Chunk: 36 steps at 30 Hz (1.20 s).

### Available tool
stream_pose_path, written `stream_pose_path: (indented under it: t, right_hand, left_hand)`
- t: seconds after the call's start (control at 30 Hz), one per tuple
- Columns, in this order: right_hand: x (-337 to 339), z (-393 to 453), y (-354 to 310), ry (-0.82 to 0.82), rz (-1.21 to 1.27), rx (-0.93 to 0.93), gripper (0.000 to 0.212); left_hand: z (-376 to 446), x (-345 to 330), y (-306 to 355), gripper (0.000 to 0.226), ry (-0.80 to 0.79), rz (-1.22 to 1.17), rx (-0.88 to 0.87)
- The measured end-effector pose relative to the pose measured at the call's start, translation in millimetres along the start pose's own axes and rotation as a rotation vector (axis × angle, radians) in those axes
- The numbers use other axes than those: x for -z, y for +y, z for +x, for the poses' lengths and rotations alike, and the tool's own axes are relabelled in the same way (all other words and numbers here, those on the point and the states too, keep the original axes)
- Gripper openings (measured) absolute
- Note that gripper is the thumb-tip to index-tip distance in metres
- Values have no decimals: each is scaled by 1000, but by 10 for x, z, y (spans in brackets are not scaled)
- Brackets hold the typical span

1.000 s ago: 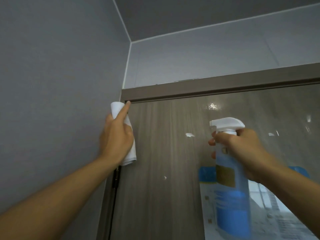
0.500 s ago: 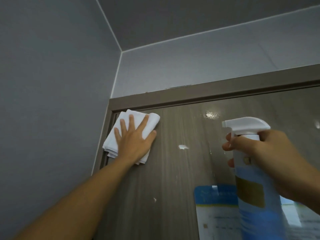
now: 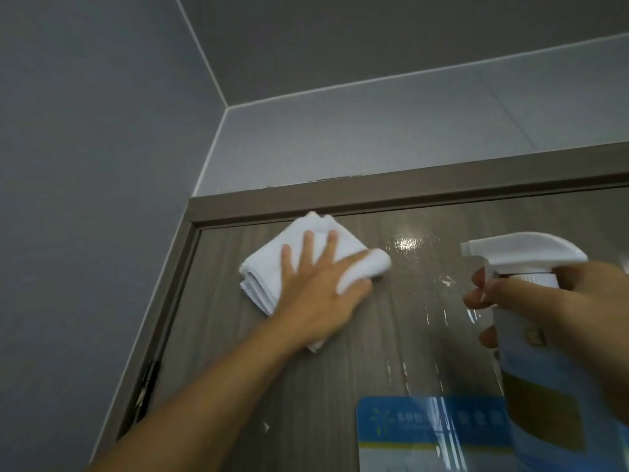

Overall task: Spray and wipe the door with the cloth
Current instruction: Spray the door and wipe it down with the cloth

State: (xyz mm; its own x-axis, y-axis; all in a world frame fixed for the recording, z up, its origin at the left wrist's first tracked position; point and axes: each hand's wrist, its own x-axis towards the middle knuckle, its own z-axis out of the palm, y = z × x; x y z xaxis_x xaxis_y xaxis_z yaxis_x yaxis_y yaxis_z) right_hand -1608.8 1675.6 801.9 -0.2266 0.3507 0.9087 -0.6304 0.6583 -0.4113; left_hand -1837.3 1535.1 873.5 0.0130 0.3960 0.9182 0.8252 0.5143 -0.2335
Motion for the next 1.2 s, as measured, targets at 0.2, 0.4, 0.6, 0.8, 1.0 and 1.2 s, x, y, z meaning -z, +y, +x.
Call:
stream_pose_path:
  t: [0.2,0.4,0.6,0.8,1.0,1.2]
  right_hand:
    - [-118,-23,-42,-21,30,37,10]
    - [-69,-68,-95,-39,34,44,11]
    - [193,-39,27,-52,64,-49,75]
    - [165,-48,-43,-2,66,6,23]
    - [190,-19,1,26,3,45,9]
    - [74,-26,-7,13,36,62,13]
  left_hand:
    - [-422,-332,-34,57,87,189,-211]
    - [-45,132,-695,50,202,112,300]
    - [20,106,-621,62,281,-18,587]
    - [37,-156,-223,70,233,73,440]
    - [-232,-393,237,69,244,107,205]
    - [-635,-622,300,61,198,218,-83]
